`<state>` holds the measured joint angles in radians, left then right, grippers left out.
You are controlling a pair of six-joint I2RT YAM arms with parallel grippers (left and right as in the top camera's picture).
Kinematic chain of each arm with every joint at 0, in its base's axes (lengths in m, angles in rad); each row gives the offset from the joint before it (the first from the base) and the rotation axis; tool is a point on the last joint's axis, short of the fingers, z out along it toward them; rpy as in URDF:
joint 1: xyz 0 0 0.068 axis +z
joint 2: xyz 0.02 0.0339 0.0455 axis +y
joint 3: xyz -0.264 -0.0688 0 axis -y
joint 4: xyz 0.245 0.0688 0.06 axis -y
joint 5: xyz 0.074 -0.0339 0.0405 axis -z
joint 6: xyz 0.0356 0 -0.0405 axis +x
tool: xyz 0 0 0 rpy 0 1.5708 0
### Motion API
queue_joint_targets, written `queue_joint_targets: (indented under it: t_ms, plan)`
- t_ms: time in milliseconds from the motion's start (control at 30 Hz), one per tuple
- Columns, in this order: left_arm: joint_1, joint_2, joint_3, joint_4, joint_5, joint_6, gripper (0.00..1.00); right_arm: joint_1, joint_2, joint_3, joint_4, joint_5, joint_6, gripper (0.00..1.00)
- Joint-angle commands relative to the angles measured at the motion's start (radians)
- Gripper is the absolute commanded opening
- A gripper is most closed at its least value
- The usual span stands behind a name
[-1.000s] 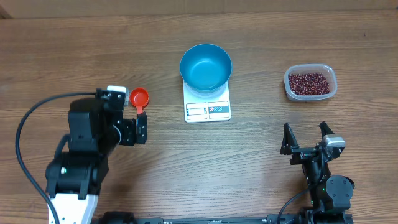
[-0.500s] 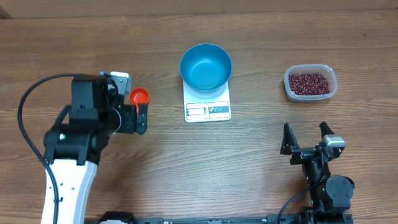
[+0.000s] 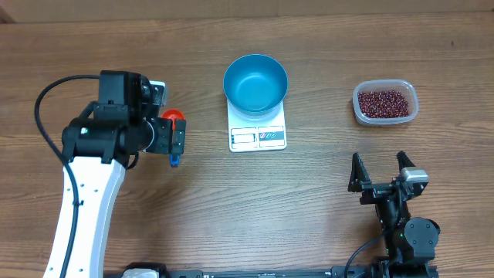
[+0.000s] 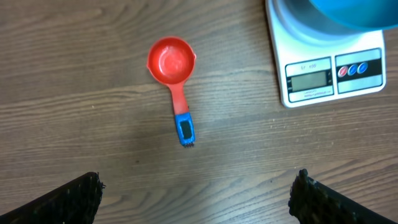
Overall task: Scoop item into bowl and weigh 150g on scale
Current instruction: 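Lower the left gripper down onto the red scoop's cup rim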
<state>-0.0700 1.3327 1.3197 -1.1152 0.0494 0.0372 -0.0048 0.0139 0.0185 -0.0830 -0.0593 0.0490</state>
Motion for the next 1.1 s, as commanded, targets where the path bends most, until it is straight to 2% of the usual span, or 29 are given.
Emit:
queue_joint_targets:
  t_ms: [0, 267, 633, 1067]
  plan:
    - [0.004, 0.027, 0.032, -0.003, 0.011, 0.023, 1.0, 0.006, -0.011, -0.011, 0.002, 0.014, 0.003, 1.0]
    - [0.005, 0.076, 0.052, -0.018, 0.012, 0.024, 1.0, 0.006, -0.011, -0.011, 0.002, 0.014, 0.003, 1.0]
    - [0.005, 0.207, 0.186, -0.137, 0.026, 0.054, 0.99, 0.006, -0.011, -0.011, 0.002, 0.014, 0.003, 1.0]
    - [0.004, 0.238, 0.19, -0.145, 0.026, 0.053, 0.99, 0.006, -0.011, -0.011, 0.002, 0.014, 0.003, 1.0]
